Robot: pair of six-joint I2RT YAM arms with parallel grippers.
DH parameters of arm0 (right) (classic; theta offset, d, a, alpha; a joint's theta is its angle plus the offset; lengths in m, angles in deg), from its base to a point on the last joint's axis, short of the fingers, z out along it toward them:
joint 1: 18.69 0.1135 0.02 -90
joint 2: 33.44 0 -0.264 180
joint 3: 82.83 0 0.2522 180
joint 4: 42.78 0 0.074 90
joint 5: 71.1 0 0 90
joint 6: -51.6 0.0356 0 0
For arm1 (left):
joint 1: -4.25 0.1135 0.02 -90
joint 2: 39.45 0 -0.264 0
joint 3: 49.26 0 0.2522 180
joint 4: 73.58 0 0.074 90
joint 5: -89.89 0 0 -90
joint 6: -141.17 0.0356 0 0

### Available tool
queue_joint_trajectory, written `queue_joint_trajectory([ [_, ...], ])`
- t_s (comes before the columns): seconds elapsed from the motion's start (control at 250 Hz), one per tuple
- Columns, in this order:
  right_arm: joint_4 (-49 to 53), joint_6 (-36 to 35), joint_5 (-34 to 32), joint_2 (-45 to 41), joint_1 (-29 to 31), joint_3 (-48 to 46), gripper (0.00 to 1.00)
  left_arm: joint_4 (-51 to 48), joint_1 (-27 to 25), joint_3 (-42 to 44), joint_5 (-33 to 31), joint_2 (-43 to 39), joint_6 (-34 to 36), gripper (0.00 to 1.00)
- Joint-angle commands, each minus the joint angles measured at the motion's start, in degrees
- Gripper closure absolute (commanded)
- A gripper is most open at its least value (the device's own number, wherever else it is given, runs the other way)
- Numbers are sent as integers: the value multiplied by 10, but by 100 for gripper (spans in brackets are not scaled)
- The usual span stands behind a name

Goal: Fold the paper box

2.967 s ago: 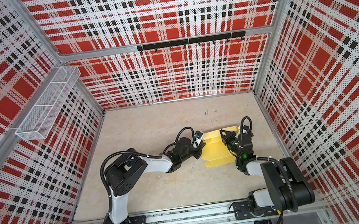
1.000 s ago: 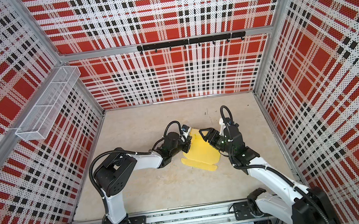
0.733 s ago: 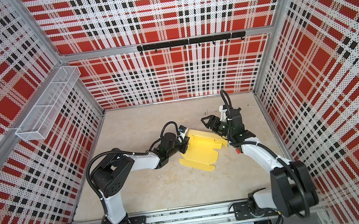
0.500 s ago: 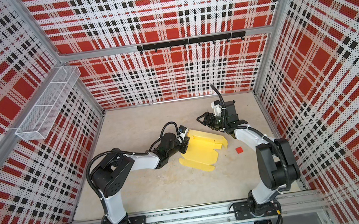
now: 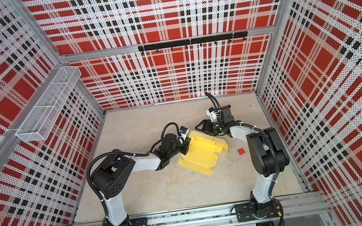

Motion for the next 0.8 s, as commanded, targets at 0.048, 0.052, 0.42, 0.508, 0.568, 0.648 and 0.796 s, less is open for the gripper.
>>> queue_joint_trajectory([
  [0.048,-22,-16,12,26,18,27,36,11,2,-6,3,11,0,85],
  [0.052,-22,-18,11,27,18,27,36,11,3,-6,3,11,1,85],
  [0.42,-88,38,-1,72,41,27,43,16,2,-14,-4,17,-5,85],
  [0.508,-98,44,-5,77,45,28,44,18,2,-14,1,16,-6,84],
  [0.568,-92,37,-13,82,48,29,45,20,5,-16,2,23,-11,83],
  [0.648,-106,54,-13,87,47,20,47,21,3,-15,-2,23,-12,83],
  [0.796,-138,69,-13,84,50,-4,49,30,3,-18,8,30,-15,82],
])
